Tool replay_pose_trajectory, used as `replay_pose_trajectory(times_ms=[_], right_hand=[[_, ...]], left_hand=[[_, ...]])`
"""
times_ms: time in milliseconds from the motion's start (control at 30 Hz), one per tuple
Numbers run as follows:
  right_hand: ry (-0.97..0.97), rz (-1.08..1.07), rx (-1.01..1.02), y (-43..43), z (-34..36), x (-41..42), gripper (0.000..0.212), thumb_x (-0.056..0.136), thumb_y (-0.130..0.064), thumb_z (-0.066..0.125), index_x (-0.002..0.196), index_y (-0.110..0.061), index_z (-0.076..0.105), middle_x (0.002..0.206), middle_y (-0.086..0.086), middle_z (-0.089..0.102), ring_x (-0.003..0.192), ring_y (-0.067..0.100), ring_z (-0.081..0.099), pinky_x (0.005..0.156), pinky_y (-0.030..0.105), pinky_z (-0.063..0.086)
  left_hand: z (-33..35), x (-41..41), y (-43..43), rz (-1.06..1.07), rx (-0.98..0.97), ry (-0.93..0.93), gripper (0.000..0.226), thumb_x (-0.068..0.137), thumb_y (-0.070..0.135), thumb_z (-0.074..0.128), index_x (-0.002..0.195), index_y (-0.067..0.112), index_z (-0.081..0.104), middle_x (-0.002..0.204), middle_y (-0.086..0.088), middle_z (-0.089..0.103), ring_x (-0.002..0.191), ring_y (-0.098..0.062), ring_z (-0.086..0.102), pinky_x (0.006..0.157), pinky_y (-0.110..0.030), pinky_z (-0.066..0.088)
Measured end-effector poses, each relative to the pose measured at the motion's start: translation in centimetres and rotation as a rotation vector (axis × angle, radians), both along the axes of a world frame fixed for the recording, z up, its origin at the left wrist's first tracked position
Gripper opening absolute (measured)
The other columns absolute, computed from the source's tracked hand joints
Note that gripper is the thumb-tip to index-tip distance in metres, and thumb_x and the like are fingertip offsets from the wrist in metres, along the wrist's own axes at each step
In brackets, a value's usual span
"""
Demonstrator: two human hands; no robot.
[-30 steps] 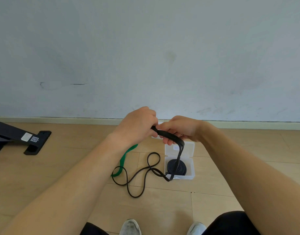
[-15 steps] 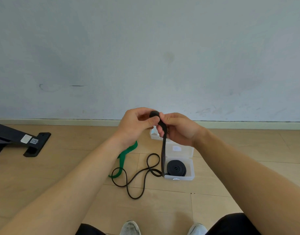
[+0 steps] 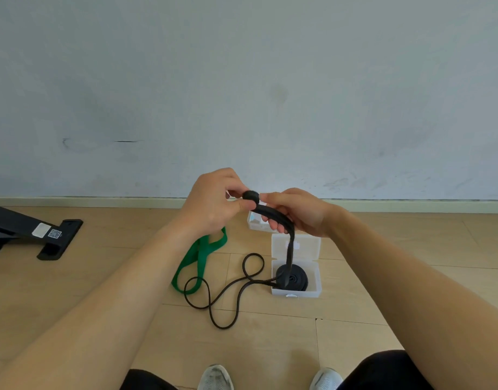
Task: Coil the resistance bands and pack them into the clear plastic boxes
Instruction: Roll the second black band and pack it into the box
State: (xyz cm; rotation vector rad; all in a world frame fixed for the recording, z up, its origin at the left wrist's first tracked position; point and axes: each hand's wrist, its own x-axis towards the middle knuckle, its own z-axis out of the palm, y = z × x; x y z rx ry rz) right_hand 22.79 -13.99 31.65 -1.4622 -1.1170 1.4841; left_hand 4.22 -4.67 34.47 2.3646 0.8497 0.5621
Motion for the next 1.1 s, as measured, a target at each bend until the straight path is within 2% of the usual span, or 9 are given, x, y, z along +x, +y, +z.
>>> replay_pose_trajectory(times_ms=[133, 267, 333, 433, 500, 600, 733, 900, 1100], right_hand=[[-0.104, -0.011, -0.007, 0.2, 0.3, -0.6, 0.067, 0.076, -0.071, 0.061, 0.081, -0.004, 0.067, 0.064, 0.006, 0.059, 0.055, 0.015, 0.049, 0.056, 0.022, 0.042], [-0.135, -0.043, 0.004, 0.7, -0.3, -1.2, 0.058, 0.077, -0.063, 0.073, 0.08, -0.005, 0.069, 0.068, 0.009, 0.057, 0.058, 0.017, 0.047, 0.058, 0.025, 0.041], [-0.033, -0.041, 0.012, 0.6, -0.3, -1.1, 0.052, 0.082, -0.055, 0.071, 0.085, -0.004, 0.067, 0.066, 0.007, 0.056, 0.056, 0.015, 0.046, 0.057, 0.023, 0.04], [0.179, -0.015, 0.057, 0.4, -0.3, -0.9, 0.048, 0.088, -0.051, 0.063, 0.092, -0.003, 0.064, 0.068, 0.005, 0.055, 0.06, 0.014, 0.047, 0.06, 0.023, 0.043], [0.317, -0.009, 0.085, 0.5, -0.5, -1.2, 0.046, 0.091, -0.048, 0.057, 0.098, -0.003, 0.064, 0.07, 0.005, 0.058, 0.062, 0.015, 0.051, 0.064, 0.025, 0.046], [0.49, -0.059, 0.106, 0.8, -0.8, -1.8, 0.049, 0.093, -0.047, 0.053, 0.112, -0.002, 0.063, 0.074, 0.008, 0.061, 0.065, 0.016, 0.054, 0.068, 0.028, 0.048], [0.472, -0.052, 0.119, 0.7, -0.9, -1.7, 0.048, 0.094, -0.049, 0.05, 0.106, -0.005, 0.064, 0.081, 0.008, 0.065, 0.071, 0.017, 0.058, 0.074, 0.029, 0.05], [0.172, 0.054, 0.12, 1.0, -0.4, -1.2, 0.066, 0.097, -0.064, 0.04, 0.102, -0.005, 0.067, 0.089, 0.01, 0.069, 0.084, 0.023, 0.065, 0.089, 0.037, 0.051], [0.132, 0.071, 0.072, 1.1, -0.6, -1.4, 0.067, 0.09, -0.072, 0.036, 0.085, -0.012, 0.065, 0.084, 0.005, 0.063, 0.081, 0.02, 0.06, 0.096, 0.04, 0.046]], left_hand=[[0.5, 0.3, -0.2, -0.092, 0.226, 0.282, 0.016, 0.087, 0.034, 0.077, 0.093, 0.019, 0.076, 0.09, 0.011, 0.055, 0.09, -0.014, 0.055, 0.079, -0.033, 0.045], [1.1, 1.2, -0.5, -0.134, 0.42, 0.477, 0.017, 0.092, 0.038, 0.069, 0.094, 0.022, 0.073, 0.098, 0.009, 0.057, 0.097, -0.015, 0.052, 0.08, -0.036, 0.047], [0.7, 0.9, -0.6, -0.1, 0.359, 0.393, 0.014, 0.092, 0.038, 0.068, 0.098, 0.026, 0.072, 0.099, 0.011, 0.057, 0.097, -0.012, 0.054, 0.08, -0.034, 0.049], [-0.4, 0.0, -0.8, -0.019, -0.094, 0.025, 0.014, 0.092, 0.028, 0.072, 0.106, 0.025, 0.072, 0.101, 0.011, 0.067, 0.097, -0.01, 0.064, 0.086, -0.031, 0.05], [-1.1, 0.0, -1.3, 0.022, -0.37, -0.205, 0.017, 0.093, 0.023, 0.072, 0.108, 0.018, 0.074, 0.092, 0.002, 0.075, 0.093, -0.019, 0.07, 0.094, -0.041, 0.054], [-1.6, 0.7, -2.0, 0.06, -0.59, -0.426, 0.021, 0.091, 0.022, 0.073, 0.108, 0.011, 0.075, 0.076, -0.015, 0.073, 0.08, -0.032, 0.072, 0.101, -0.056, 0.051], [-1.1, 0.7, -2.0, 0.095, -0.524, -0.373, 0.013, 0.094, 0.022, 0.071, 0.101, 0.012, 0.077, 0.073, -0.005, 0.075, 0.082, -0.025, 0.073, 0.101, -0.047, 0.052], [-0.6, 0.2, -1.6, 0.125, -0.411, -0.303, 0.005, 0.09, 0.02, 0.074, 0.088, 0.023, 0.076, 0.08, 0.001, 0.076, 0.077, 0.003, 0.068, 0.075, -0.007, 0.046], [-0.2, -0.2, -1.1, 0.094, -0.439, -0.288, 0.005, 0.087, 0.023, 0.077, 0.091, 0.02, 0.077, 0.087, 0.006, 0.077, 0.091, -0.01, 0.07, 0.089, -0.027, 0.05]])
